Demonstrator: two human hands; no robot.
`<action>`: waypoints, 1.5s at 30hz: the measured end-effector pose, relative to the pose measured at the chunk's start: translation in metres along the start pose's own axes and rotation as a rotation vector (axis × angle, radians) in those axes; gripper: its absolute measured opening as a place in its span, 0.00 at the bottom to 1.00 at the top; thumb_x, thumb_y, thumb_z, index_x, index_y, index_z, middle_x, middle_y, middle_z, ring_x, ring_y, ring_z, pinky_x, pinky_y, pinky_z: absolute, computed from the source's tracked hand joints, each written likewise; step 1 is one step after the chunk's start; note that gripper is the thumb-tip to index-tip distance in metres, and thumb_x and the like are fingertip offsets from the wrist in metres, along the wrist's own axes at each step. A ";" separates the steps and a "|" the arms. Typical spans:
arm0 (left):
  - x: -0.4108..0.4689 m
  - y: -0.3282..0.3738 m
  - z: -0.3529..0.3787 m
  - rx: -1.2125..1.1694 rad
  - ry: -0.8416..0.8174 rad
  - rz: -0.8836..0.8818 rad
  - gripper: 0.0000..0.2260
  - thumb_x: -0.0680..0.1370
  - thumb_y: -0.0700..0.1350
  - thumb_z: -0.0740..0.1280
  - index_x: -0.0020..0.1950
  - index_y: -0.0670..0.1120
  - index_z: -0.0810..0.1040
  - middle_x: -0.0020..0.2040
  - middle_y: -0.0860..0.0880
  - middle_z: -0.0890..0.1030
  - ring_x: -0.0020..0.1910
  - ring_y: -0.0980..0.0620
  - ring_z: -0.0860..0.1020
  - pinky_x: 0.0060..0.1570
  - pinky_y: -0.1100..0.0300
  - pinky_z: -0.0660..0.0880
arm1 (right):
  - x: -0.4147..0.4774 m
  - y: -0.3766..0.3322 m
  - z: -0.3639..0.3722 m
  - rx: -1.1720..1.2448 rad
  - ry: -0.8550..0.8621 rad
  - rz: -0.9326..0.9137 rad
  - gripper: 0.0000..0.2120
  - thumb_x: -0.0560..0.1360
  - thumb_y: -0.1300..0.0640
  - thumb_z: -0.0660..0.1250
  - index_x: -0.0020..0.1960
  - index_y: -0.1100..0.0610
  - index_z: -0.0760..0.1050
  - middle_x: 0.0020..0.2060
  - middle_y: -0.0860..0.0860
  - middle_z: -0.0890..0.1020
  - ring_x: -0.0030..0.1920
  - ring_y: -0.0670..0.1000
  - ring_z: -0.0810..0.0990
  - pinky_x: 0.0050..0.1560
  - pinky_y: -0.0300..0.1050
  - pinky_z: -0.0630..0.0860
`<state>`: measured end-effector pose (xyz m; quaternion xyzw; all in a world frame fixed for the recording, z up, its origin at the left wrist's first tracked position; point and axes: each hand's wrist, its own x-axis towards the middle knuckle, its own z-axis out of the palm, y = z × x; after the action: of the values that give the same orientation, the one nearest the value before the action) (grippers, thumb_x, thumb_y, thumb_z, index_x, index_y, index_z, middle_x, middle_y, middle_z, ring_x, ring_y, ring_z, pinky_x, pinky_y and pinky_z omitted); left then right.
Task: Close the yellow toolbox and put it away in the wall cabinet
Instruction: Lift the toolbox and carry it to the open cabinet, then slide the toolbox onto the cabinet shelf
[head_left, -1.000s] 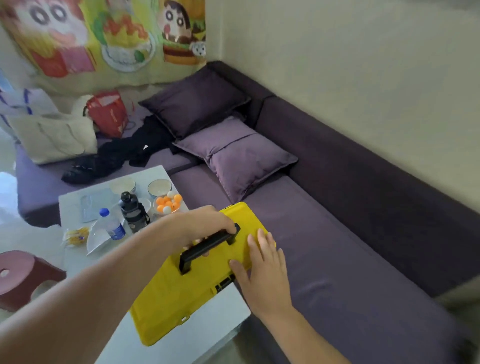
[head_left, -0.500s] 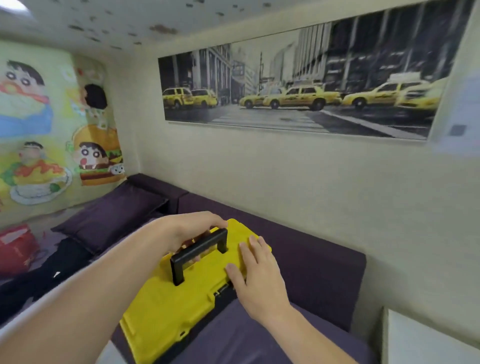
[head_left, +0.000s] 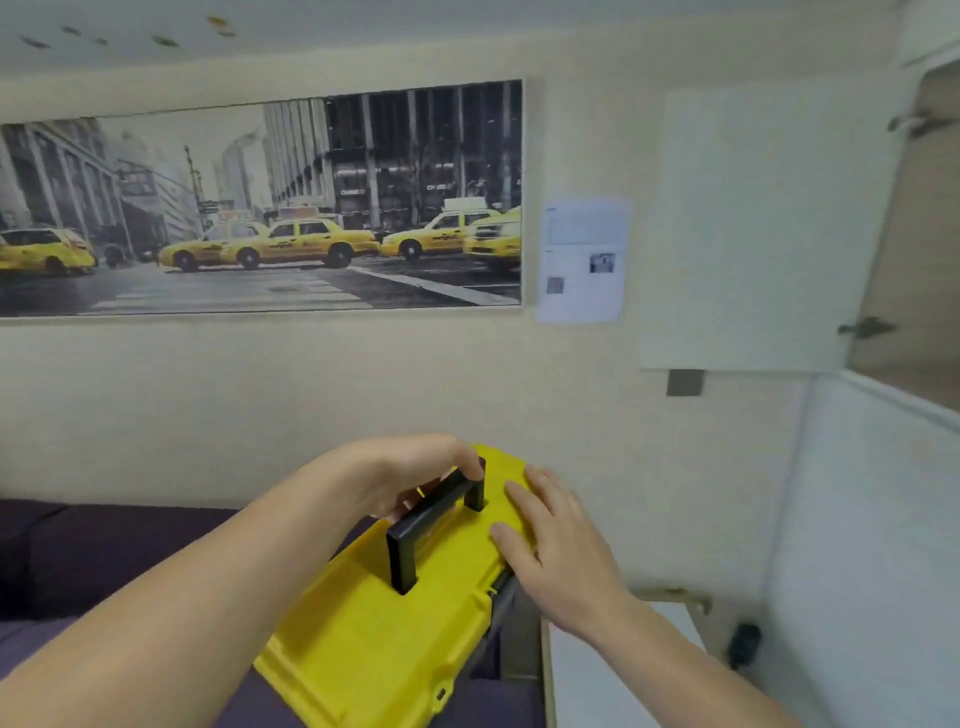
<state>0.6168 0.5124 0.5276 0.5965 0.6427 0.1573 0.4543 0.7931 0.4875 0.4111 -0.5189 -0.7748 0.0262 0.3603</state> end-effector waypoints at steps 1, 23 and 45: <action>0.013 0.017 0.013 0.007 -0.016 0.038 0.11 0.70 0.54 0.67 0.41 0.47 0.75 0.38 0.46 0.74 0.35 0.47 0.73 0.35 0.60 0.71 | 0.001 0.018 -0.013 -0.022 0.011 0.031 0.31 0.77 0.37 0.53 0.73 0.52 0.62 0.77 0.52 0.58 0.76 0.50 0.51 0.75 0.47 0.48; 0.225 0.426 0.297 0.138 -0.365 0.360 0.11 0.71 0.50 0.65 0.43 0.42 0.74 0.35 0.46 0.74 0.29 0.49 0.72 0.29 0.62 0.69 | 0.046 0.425 -0.293 -0.318 0.246 0.356 0.28 0.78 0.38 0.51 0.73 0.50 0.63 0.75 0.52 0.62 0.74 0.51 0.55 0.73 0.51 0.57; 0.445 0.728 0.553 0.181 -0.837 0.683 0.06 0.73 0.43 0.66 0.38 0.42 0.73 0.33 0.45 0.72 0.28 0.48 0.69 0.27 0.61 0.69 | 0.120 0.668 -0.431 -0.529 0.434 1.071 0.27 0.79 0.40 0.53 0.72 0.55 0.64 0.71 0.54 0.66 0.69 0.55 0.65 0.67 0.52 0.64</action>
<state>1.5529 0.9030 0.5953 0.8195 0.1879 -0.0106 0.5413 1.5462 0.7501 0.5166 -0.8995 -0.2974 -0.0952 0.3057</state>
